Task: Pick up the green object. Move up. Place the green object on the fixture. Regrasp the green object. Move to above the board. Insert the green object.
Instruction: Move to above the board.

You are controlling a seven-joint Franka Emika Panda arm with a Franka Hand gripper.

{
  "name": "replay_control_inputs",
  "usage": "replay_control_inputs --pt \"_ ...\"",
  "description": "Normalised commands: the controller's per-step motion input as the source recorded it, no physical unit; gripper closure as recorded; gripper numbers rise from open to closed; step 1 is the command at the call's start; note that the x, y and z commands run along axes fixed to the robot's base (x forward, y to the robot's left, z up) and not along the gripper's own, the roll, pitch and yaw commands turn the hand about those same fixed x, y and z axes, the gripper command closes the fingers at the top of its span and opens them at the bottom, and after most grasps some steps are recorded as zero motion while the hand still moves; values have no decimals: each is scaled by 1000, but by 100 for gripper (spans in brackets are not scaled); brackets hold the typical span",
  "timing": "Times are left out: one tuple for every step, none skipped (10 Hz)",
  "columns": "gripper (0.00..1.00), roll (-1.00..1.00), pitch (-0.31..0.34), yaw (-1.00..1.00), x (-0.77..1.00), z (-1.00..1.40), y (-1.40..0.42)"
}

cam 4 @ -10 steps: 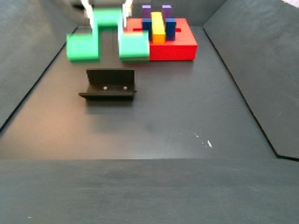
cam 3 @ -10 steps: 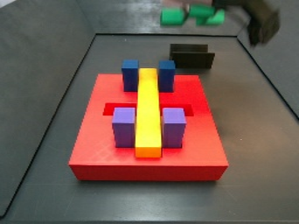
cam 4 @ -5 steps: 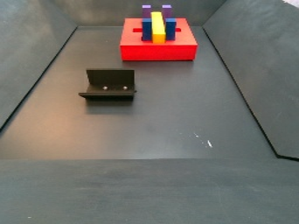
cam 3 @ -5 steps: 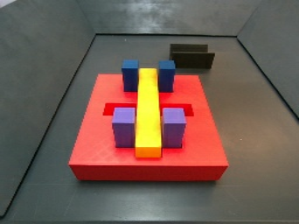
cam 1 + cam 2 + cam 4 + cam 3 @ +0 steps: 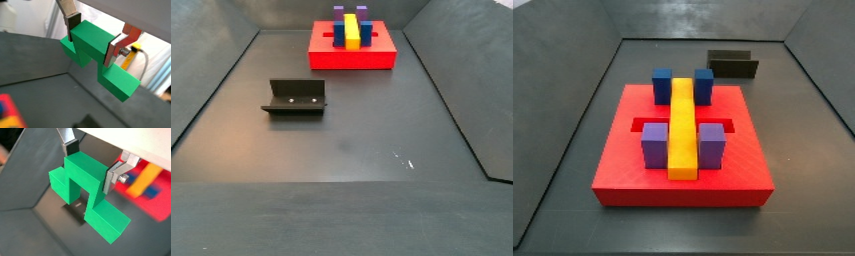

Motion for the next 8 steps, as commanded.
replay_control_inputs --pt "100 -1000 -22 -45 -1115 282 -1400" --pt "100 -1000 -25 -44 -714 181 -854" --pt "100 -1000 -28 -41 -406 86 -427" --pt "100 -1000 -13 -46 -161 18 -107" --pt "100 -1000 -10 -48 -117 30 -68" --pt "100 -1000 -39 -46 -102 14 -32" --pt "100 -824 -60 -33 -88 0 13" --pt "100 -535 -66 -20 -78 9 22"
